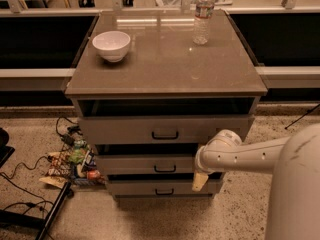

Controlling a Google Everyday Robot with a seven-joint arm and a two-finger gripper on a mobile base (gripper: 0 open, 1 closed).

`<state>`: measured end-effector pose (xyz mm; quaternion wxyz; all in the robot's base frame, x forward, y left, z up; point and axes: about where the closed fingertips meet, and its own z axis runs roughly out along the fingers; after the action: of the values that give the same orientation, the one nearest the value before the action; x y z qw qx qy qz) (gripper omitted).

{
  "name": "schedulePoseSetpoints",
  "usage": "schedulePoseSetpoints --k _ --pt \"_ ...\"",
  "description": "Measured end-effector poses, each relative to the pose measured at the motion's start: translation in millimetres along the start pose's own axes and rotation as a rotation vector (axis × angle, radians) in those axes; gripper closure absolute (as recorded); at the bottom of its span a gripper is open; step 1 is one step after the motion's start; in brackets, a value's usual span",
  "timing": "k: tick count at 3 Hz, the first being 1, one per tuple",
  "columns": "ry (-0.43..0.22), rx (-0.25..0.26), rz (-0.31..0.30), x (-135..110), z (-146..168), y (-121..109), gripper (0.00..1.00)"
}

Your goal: Open middle drawer

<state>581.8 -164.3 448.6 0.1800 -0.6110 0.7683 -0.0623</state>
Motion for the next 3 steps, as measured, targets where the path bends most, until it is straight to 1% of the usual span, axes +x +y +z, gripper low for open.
schedulePoseSetpoints --k 1,2,3 --pt "0.048 0.017 -0.033 3.0 9.9 -10.4 0.00" --pt "0.096 0.001 -0.053 8.2 31.1 -8.0 0.01" --pt "0.107 -0.042 -0.047 12.1 47.8 6.9 0.23"
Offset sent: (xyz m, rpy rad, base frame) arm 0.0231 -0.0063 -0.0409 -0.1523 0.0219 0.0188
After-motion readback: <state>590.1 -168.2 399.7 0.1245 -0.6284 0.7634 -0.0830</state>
